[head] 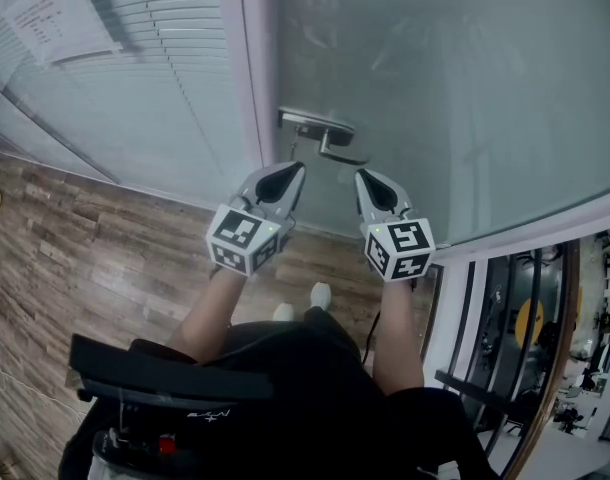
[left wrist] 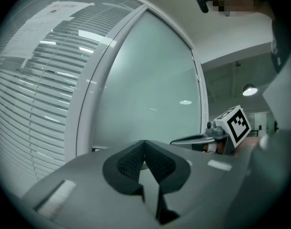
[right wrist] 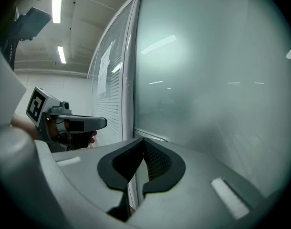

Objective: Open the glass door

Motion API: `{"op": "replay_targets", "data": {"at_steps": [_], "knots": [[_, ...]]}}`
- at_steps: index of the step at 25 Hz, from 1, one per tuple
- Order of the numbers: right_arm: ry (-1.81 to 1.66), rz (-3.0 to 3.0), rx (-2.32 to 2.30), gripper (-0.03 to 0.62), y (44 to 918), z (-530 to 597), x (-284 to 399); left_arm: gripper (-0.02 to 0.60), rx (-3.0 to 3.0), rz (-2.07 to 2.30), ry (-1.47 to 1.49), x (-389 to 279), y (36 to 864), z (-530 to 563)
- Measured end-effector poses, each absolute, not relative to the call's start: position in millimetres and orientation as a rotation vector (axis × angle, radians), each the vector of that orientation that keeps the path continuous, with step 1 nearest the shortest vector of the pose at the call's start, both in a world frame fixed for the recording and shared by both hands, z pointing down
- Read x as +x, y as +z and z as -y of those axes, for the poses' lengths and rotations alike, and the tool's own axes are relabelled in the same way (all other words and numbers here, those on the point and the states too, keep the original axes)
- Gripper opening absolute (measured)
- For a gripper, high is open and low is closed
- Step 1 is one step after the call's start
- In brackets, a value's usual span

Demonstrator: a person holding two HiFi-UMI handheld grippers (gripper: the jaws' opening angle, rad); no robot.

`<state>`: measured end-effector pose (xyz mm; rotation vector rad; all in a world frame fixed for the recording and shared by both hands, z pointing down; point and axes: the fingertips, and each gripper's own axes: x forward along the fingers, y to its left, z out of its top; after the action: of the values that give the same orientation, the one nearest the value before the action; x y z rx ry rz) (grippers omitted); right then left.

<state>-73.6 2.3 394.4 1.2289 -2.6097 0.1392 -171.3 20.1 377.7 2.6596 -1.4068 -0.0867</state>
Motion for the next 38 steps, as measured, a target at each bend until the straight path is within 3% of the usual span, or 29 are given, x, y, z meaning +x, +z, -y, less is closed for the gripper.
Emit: {"op": "replay_targets", "data": {"at_steps": [5, 16, 24, 38], "knots": [[0.102, 2.574, 1.173, 0.015, 408, 8, -74, 0.0, 2.654, 1.403, -0.078, -165, 383, -14], [-0.007, 2.503, 1.003, 0.143, 434, 29, -80, -0.001, 2.62, 1.463, -0.054, -156, 386, 6], [-0.277, 2.278, 0.883, 0.208, 469, 44, -79, -0.002, 2.57, 1.494, -0.03, -151, 397, 13], [-0.568, 2.067, 0.748, 0.222, 500, 58, -95, -0.001, 2.505, 1.559, -0.007, -151, 406, 17]]}}
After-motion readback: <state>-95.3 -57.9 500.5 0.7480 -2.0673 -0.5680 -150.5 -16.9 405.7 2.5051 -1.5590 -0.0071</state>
